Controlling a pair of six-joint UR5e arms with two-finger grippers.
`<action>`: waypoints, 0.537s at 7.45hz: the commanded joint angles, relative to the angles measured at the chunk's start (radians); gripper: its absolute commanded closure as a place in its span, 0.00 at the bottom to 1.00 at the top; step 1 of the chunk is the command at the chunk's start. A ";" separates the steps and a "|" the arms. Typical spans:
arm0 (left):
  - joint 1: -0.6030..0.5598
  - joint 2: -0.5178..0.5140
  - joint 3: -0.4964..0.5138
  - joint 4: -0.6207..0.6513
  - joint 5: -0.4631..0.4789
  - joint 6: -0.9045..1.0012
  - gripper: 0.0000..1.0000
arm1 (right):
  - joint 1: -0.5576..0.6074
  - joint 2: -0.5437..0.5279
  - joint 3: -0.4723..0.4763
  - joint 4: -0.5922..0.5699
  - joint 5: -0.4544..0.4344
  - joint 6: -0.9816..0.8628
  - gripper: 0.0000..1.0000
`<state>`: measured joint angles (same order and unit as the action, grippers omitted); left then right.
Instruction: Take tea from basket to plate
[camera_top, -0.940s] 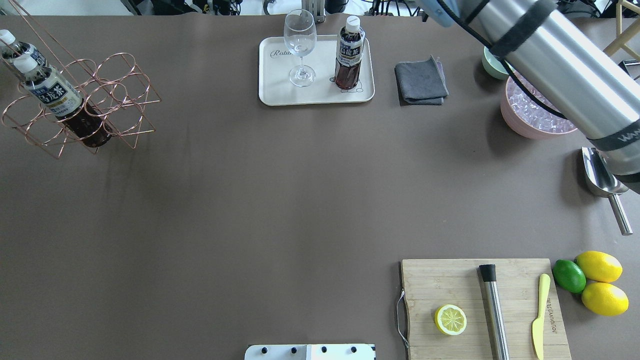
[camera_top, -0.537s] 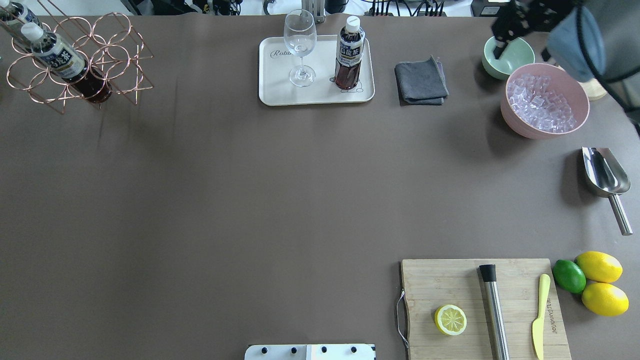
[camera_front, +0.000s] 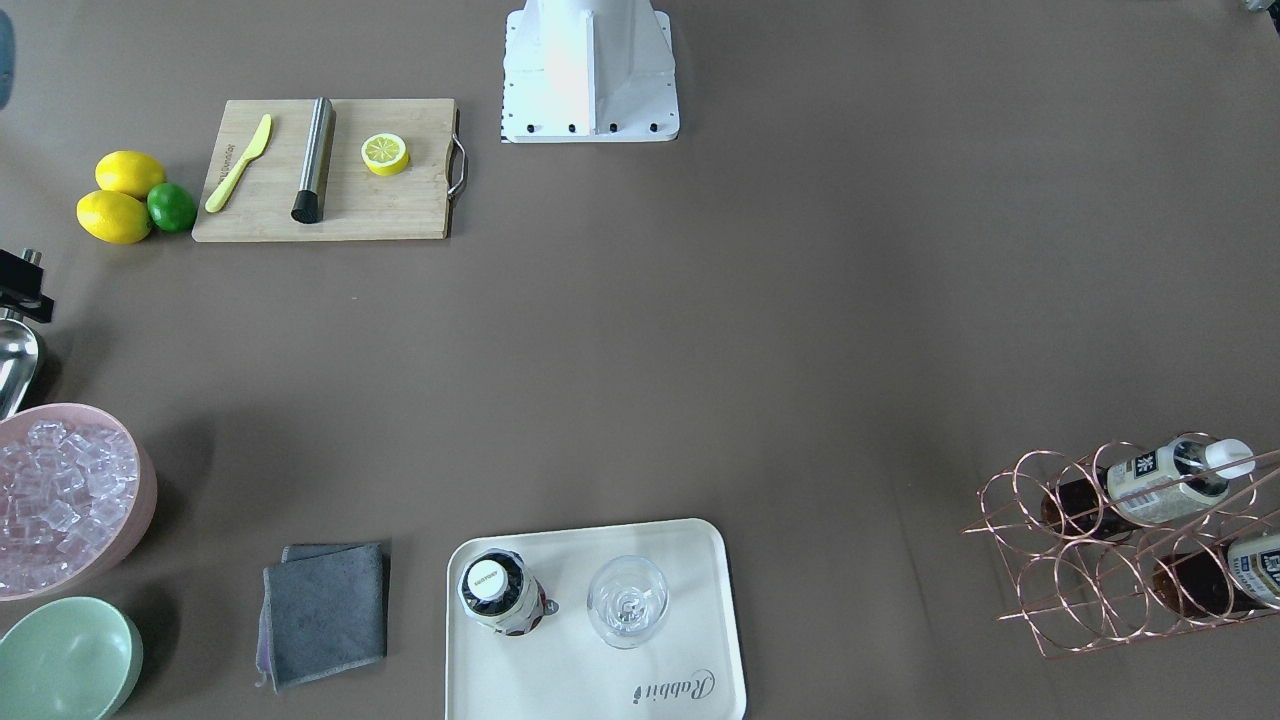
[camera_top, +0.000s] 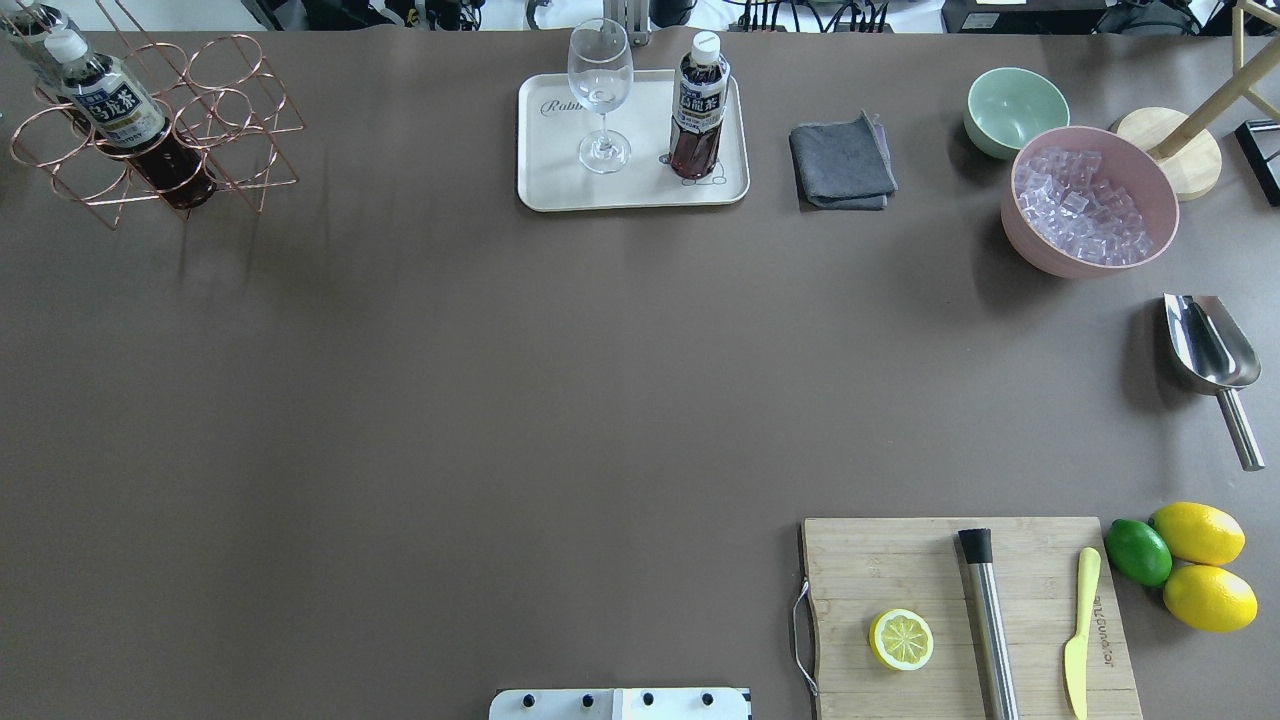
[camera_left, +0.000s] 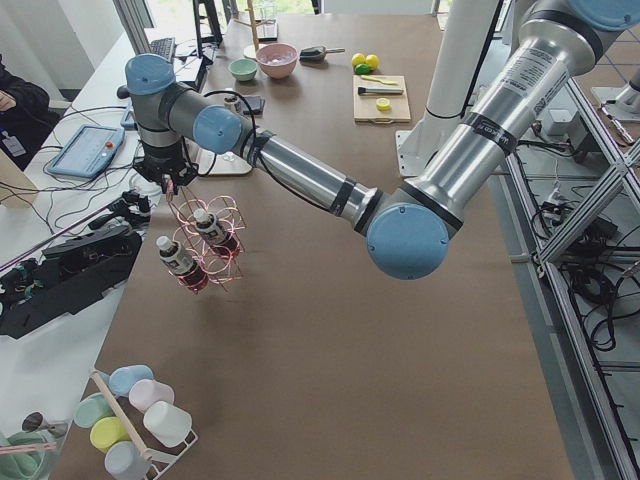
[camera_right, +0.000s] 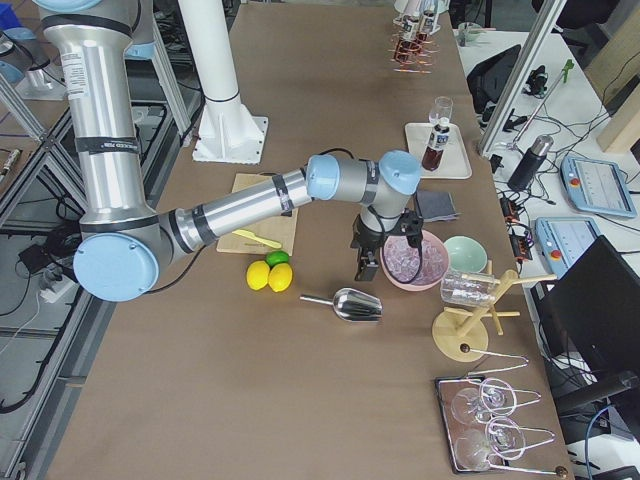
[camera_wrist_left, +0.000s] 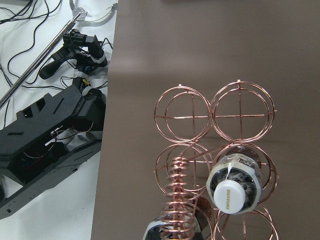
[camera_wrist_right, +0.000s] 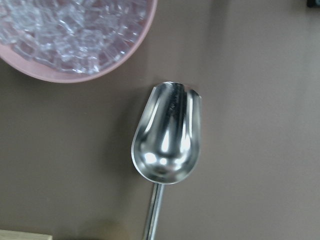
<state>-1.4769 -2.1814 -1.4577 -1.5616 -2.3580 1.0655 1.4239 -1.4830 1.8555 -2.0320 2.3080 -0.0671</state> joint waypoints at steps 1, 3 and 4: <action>0.010 -0.006 0.019 -0.018 0.016 -0.002 1.00 | 0.118 -0.106 -0.163 0.230 -0.009 -0.089 0.00; 0.021 -0.008 0.034 -0.026 0.046 -0.001 1.00 | 0.122 -0.109 -0.170 0.234 -0.010 -0.091 0.00; 0.030 -0.011 0.055 -0.050 0.048 -0.007 1.00 | 0.130 -0.109 -0.168 0.234 -0.012 -0.091 0.00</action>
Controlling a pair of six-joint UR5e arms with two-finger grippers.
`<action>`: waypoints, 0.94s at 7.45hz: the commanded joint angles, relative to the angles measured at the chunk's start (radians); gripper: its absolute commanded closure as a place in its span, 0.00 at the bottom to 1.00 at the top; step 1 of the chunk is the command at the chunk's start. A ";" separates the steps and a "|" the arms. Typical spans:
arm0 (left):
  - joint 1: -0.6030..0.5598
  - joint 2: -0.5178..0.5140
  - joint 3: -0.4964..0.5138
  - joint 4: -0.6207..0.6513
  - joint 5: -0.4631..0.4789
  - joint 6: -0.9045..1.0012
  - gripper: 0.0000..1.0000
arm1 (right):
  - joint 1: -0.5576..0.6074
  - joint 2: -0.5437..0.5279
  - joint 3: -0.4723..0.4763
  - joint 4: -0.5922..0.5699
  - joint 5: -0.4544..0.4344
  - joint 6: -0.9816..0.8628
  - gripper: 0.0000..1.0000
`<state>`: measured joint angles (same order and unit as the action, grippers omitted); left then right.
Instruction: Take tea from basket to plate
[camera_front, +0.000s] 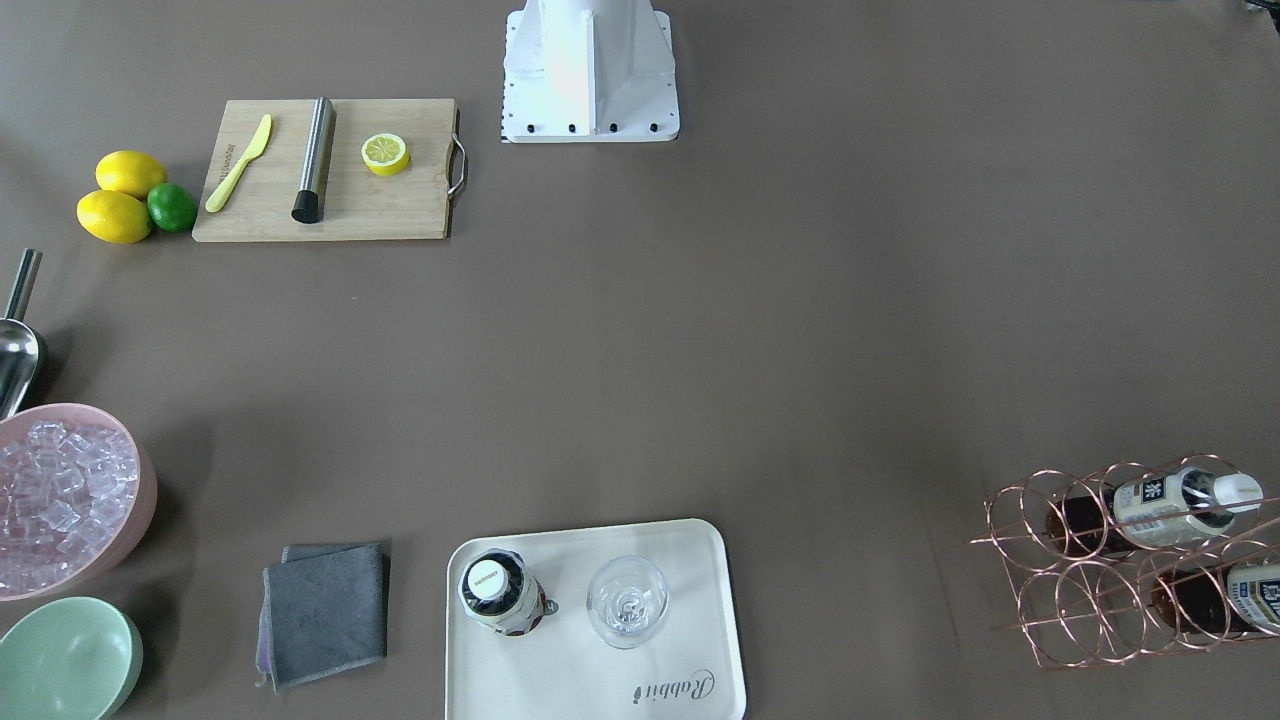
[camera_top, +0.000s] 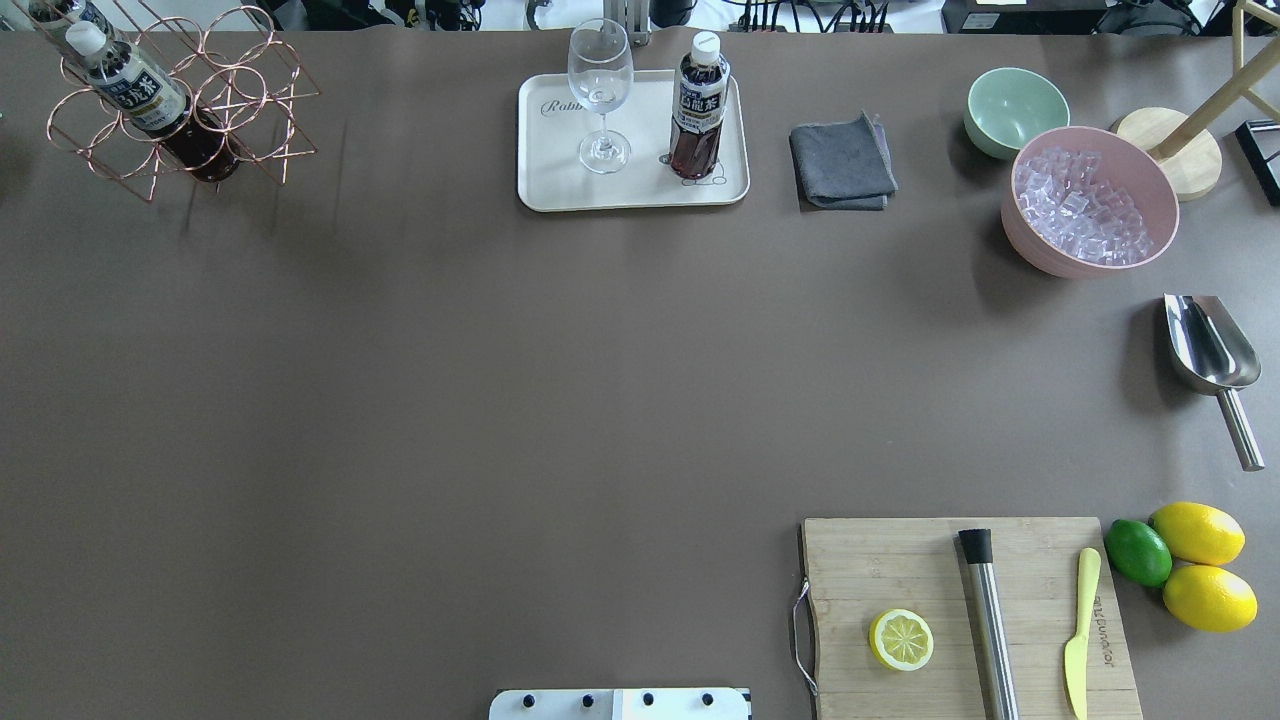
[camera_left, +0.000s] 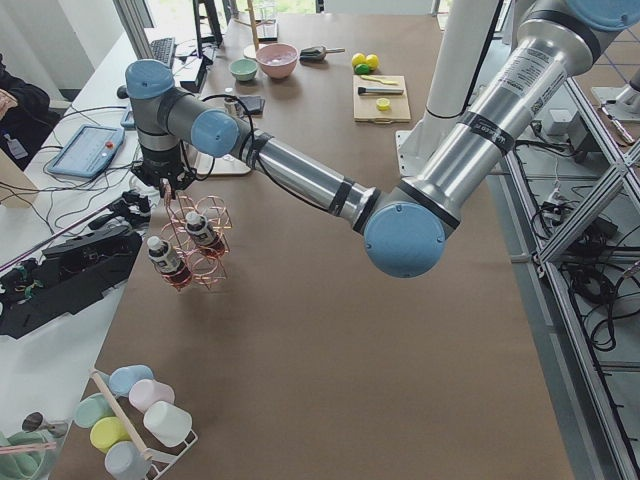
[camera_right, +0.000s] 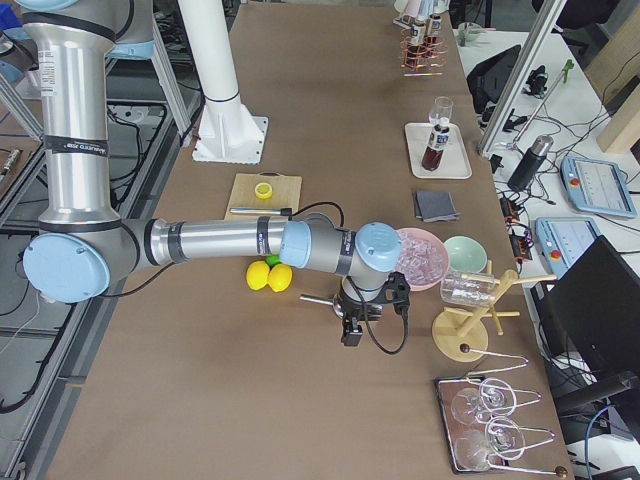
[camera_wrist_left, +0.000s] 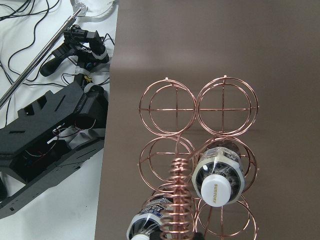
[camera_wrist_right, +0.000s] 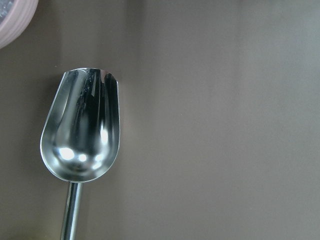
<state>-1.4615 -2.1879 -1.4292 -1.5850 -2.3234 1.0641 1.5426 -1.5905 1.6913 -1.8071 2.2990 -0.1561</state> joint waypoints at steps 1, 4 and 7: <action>0.032 -0.004 0.036 -0.050 0.028 -0.012 1.00 | 0.011 -0.005 -0.005 0.009 -0.009 0.003 0.00; 0.046 -0.007 0.065 -0.087 0.062 -0.013 1.00 | 0.011 0.003 -0.005 0.011 -0.006 0.010 0.00; 0.047 -0.022 0.104 -0.128 0.064 -0.013 1.00 | 0.011 -0.003 -0.004 0.011 -0.009 0.010 0.00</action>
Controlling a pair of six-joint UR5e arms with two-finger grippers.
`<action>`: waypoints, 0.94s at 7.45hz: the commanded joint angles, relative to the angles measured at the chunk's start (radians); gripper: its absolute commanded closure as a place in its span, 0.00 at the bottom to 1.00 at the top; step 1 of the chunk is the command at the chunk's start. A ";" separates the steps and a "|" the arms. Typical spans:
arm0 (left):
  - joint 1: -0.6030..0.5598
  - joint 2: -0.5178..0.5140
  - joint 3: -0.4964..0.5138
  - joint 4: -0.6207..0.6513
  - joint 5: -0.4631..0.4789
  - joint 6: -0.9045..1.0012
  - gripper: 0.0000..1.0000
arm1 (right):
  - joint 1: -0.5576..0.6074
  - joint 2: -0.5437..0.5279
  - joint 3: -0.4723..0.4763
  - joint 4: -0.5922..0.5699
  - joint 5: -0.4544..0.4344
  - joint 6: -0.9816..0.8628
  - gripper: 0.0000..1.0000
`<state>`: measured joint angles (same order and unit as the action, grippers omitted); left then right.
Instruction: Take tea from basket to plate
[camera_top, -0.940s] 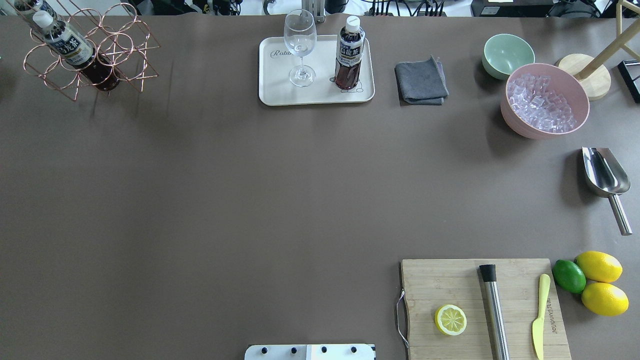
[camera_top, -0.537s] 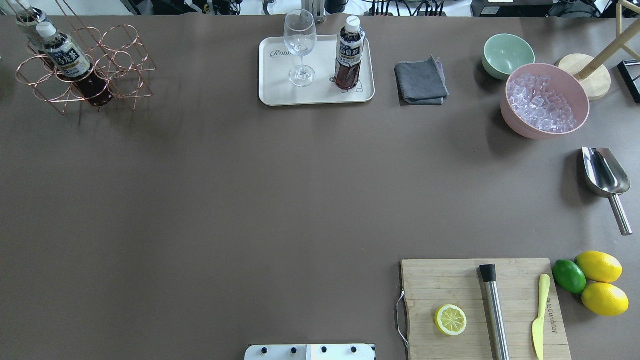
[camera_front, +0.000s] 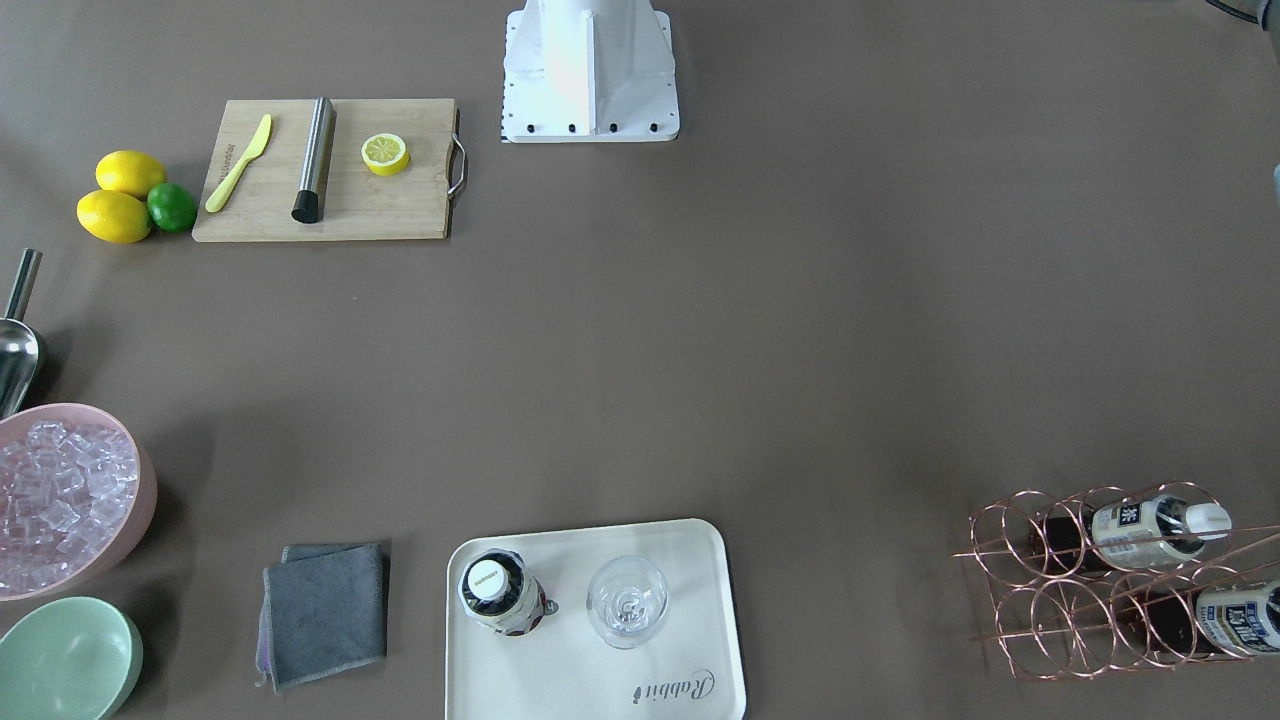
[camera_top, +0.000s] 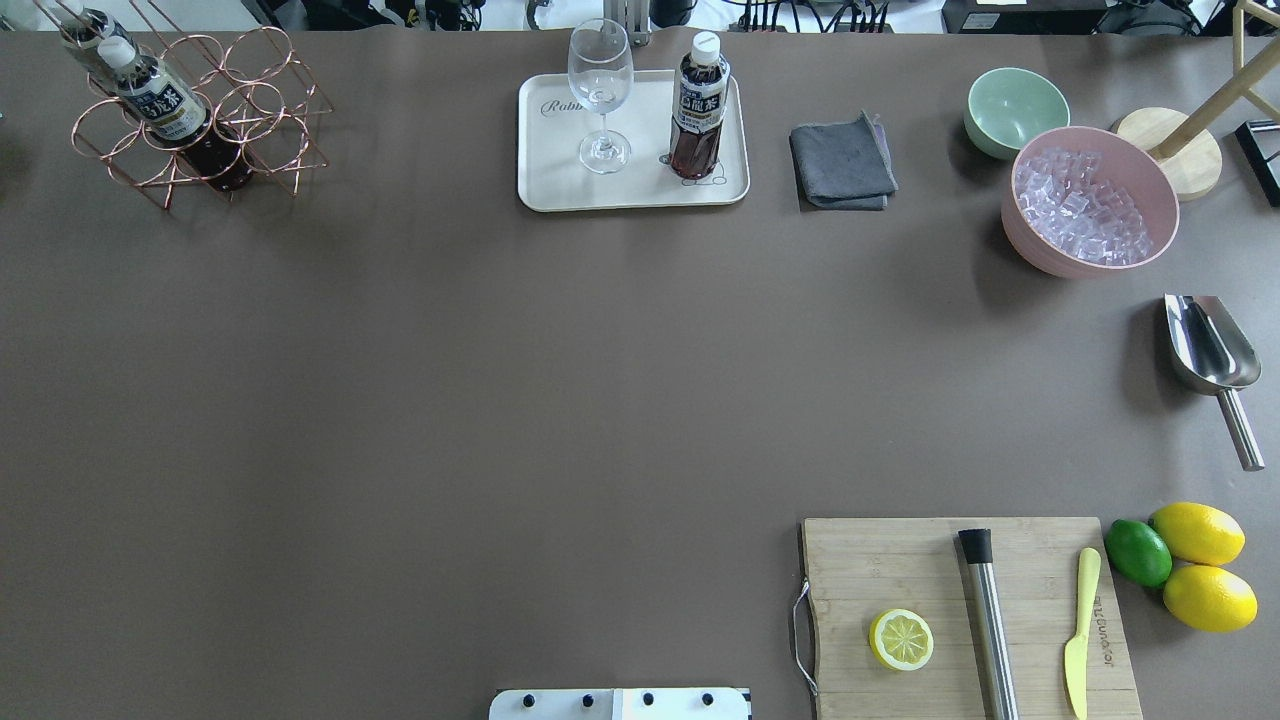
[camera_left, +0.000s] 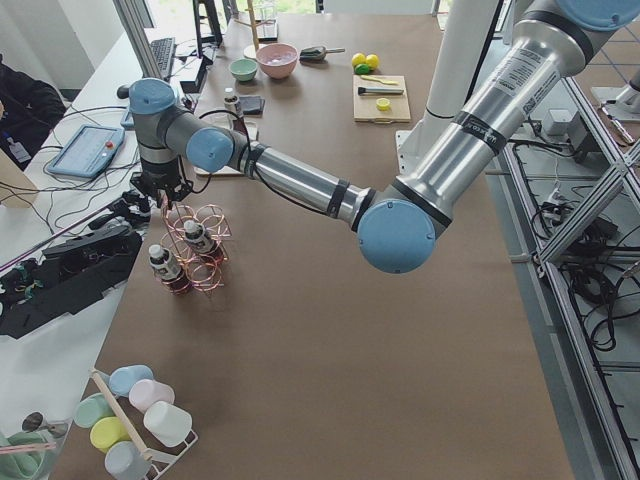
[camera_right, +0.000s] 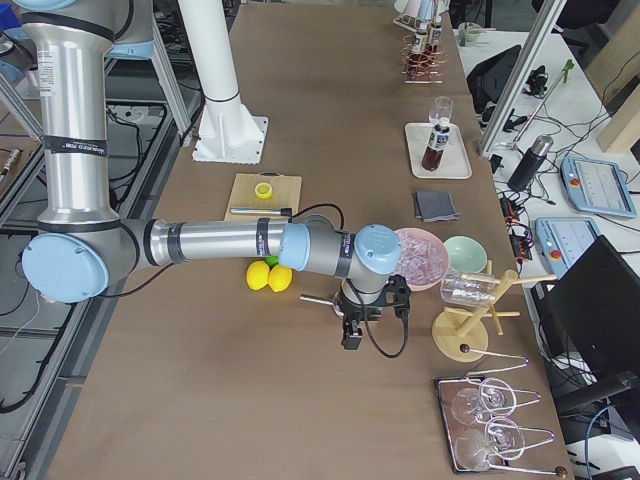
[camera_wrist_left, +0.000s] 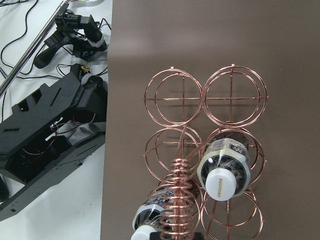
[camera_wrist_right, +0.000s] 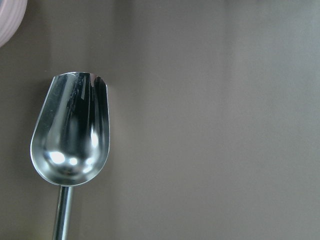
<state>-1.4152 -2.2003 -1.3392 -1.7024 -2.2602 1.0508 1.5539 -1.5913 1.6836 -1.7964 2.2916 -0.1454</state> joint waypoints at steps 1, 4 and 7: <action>0.001 -0.013 0.014 -0.011 0.001 -0.002 0.53 | 0.000 -0.012 -0.004 0.000 -0.003 0.000 0.00; 0.001 -0.018 0.014 -0.011 0.001 0.000 0.02 | 0.002 -0.026 -0.007 0.002 -0.031 0.000 0.00; -0.005 -0.003 -0.001 -0.089 0.001 -0.198 0.02 | 0.003 -0.029 -0.007 0.002 -0.031 0.000 0.00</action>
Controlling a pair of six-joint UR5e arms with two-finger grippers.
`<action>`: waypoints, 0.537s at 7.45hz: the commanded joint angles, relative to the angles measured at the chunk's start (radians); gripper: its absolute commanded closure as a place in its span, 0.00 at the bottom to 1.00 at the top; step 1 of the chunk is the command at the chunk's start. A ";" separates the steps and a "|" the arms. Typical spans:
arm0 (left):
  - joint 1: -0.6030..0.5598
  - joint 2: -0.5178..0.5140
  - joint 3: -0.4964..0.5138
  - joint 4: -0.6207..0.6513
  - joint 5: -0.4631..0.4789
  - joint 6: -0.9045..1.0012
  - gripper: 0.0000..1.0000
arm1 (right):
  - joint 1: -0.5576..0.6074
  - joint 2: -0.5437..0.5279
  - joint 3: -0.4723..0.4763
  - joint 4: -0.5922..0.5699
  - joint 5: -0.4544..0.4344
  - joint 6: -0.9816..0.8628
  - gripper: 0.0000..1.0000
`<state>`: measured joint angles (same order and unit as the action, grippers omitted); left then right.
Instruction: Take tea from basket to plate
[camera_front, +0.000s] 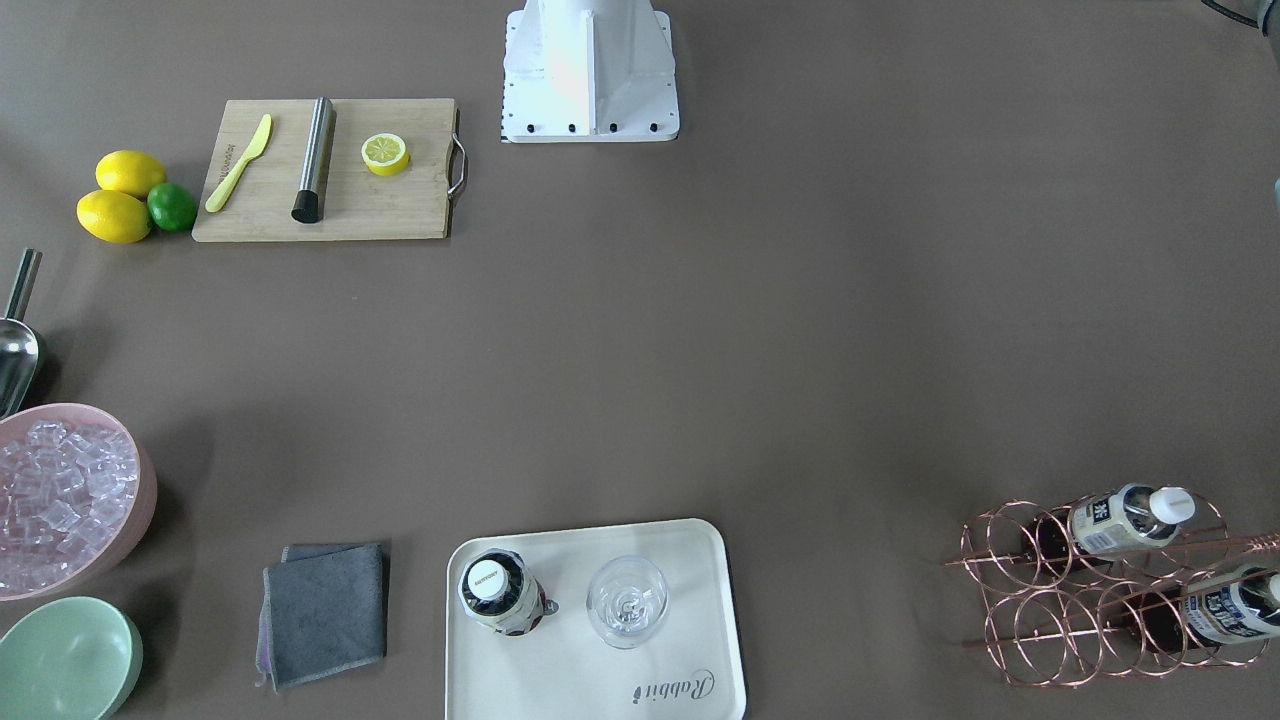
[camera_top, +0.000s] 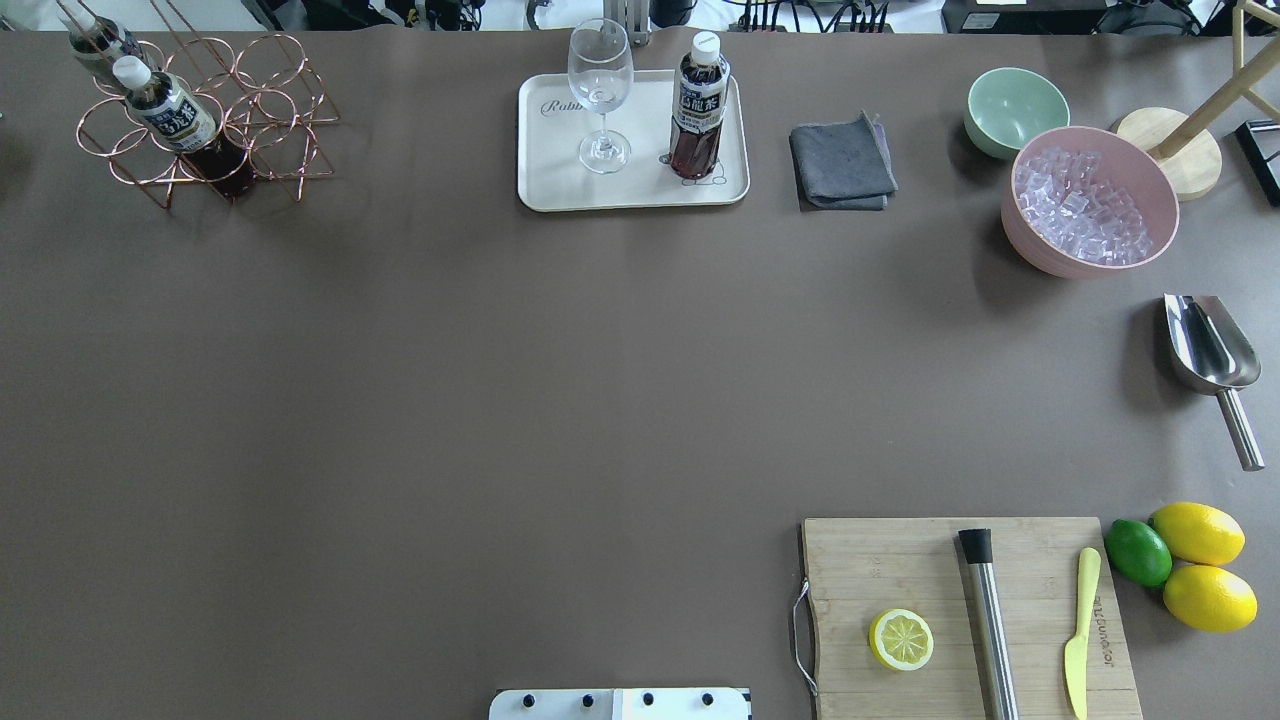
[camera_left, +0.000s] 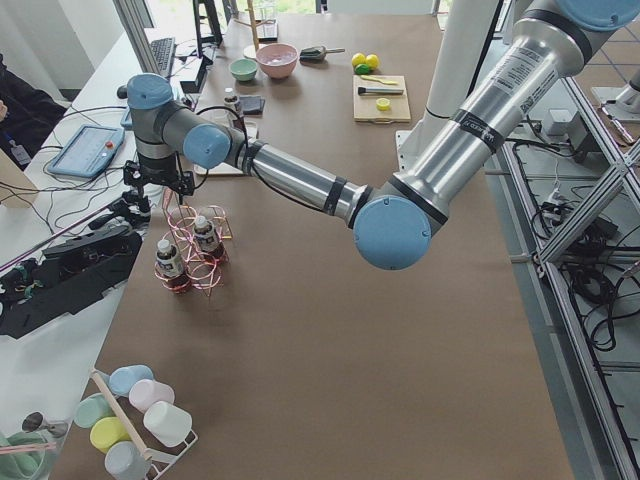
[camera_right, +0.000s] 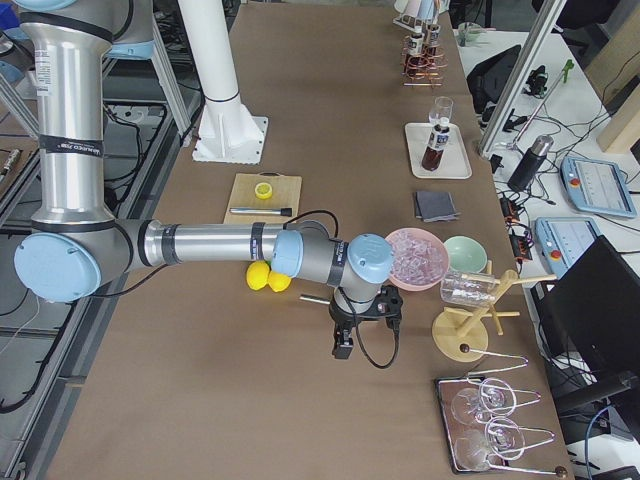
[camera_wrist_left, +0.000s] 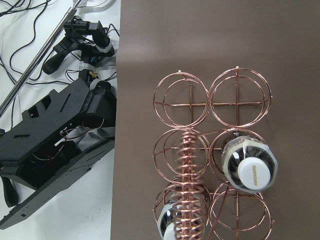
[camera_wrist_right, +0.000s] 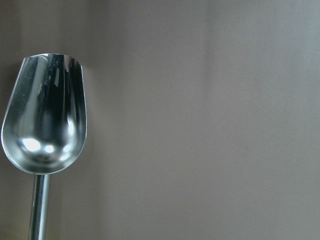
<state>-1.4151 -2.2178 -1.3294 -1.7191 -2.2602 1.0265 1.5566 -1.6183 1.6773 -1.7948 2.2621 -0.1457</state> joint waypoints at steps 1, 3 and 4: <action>-0.010 0.068 -0.027 -0.221 0.001 -0.401 0.02 | 0.000 -0.002 -0.001 0.000 -0.001 0.000 0.00; -0.062 0.188 -0.048 -0.536 -0.007 -0.851 0.02 | 0.000 -0.003 -0.001 0.000 0.000 0.000 0.00; -0.097 0.241 -0.107 -0.545 -0.034 -0.984 0.02 | 0.000 -0.003 0.001 0.000 0.000 0.000 0.00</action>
<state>-1.4559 -2.0685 -1.3731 -2.1442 -2.2646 0.3367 1.5570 -1.6206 1.6767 -1.7948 2.2623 -0.1457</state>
